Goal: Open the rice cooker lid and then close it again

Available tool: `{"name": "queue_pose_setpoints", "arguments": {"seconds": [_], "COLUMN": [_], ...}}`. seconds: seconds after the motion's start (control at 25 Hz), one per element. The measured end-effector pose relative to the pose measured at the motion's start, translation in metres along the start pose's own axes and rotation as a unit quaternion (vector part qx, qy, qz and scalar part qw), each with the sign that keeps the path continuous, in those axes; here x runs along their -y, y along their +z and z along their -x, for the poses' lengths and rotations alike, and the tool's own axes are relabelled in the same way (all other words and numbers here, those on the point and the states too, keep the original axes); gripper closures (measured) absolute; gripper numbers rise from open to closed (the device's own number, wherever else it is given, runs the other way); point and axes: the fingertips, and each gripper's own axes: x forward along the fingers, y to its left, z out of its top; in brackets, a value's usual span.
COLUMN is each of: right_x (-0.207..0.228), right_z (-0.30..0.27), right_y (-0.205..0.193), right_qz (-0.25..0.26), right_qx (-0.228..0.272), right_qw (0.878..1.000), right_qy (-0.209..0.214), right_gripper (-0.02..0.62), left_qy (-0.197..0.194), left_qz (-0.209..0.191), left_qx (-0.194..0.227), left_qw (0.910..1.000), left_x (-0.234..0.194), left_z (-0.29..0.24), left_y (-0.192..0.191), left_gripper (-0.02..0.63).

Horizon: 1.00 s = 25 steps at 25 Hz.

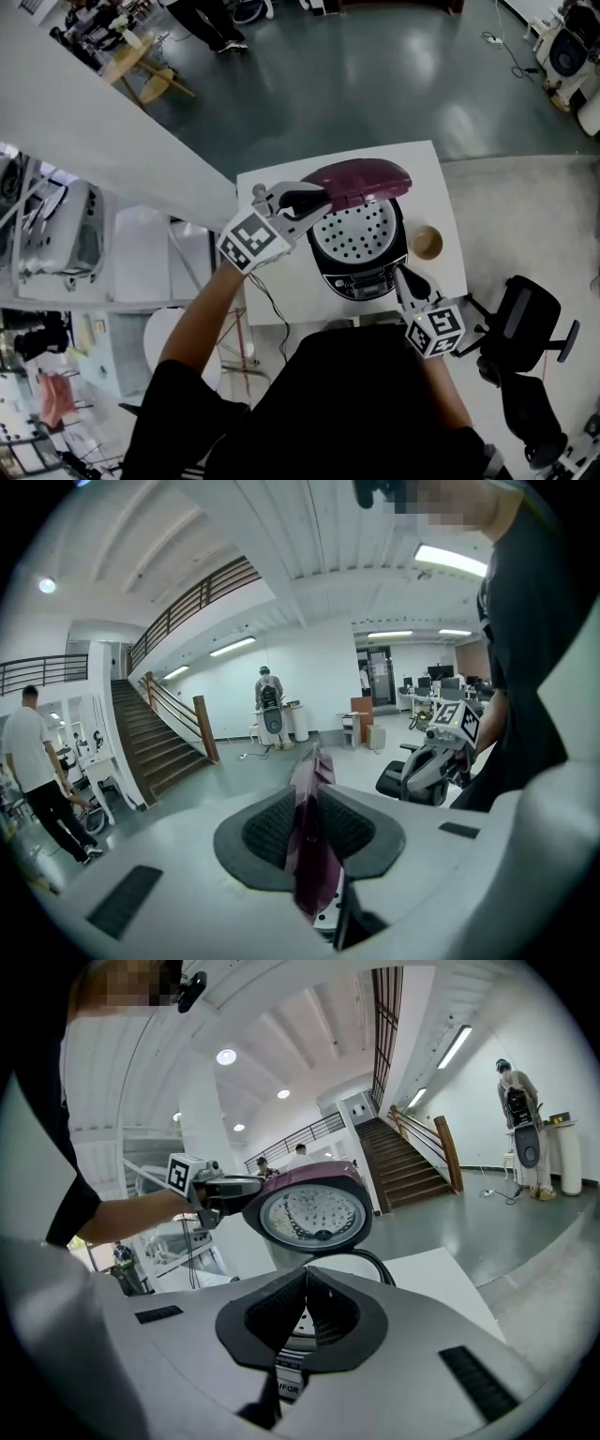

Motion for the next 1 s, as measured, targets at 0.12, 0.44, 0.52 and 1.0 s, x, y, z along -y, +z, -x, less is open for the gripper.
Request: {"name": "queue_pose_setpoints", "arguments": {"seconds": [0.12,0.44,0.52,1.0], "right_x": [-0.004,-0.018,-0.021,-0.037], "right_z": [0.005,0.018,0.019,0.033], "right_y": [-0.005,-0.025,-0.025,-0.027], "right_qz": [0.000,-0.011,-0.014,0.015], "right_qx": [0.000,0.012,0.019,0.018], "right_qw": [1.000,1.000,0.999,0.999], "right_qy": [-0.004,-0.022,-0.026,-0.028], "right_gripper": [0.595,0.595,0.595,0.595], "left_qy": [0.002,0.010,0.007,-0.003], "left_qz": [-0.006,-0.023,-0.025,-0.031], "left_qx": [-0.010,-0.032,-0.034,-0.054], "left_qw": [0.9999,0.9992,0.9991,0.9981], "left_x": [0.008,0.030,0.037,0.081], "left_z": [-0.002,-0.007,-0.008,-0.018], "left_y": [-0.004,-0.019,-0.022,-0.050], "left_gripper": [0.540,0.543,0.543,0.548]}}
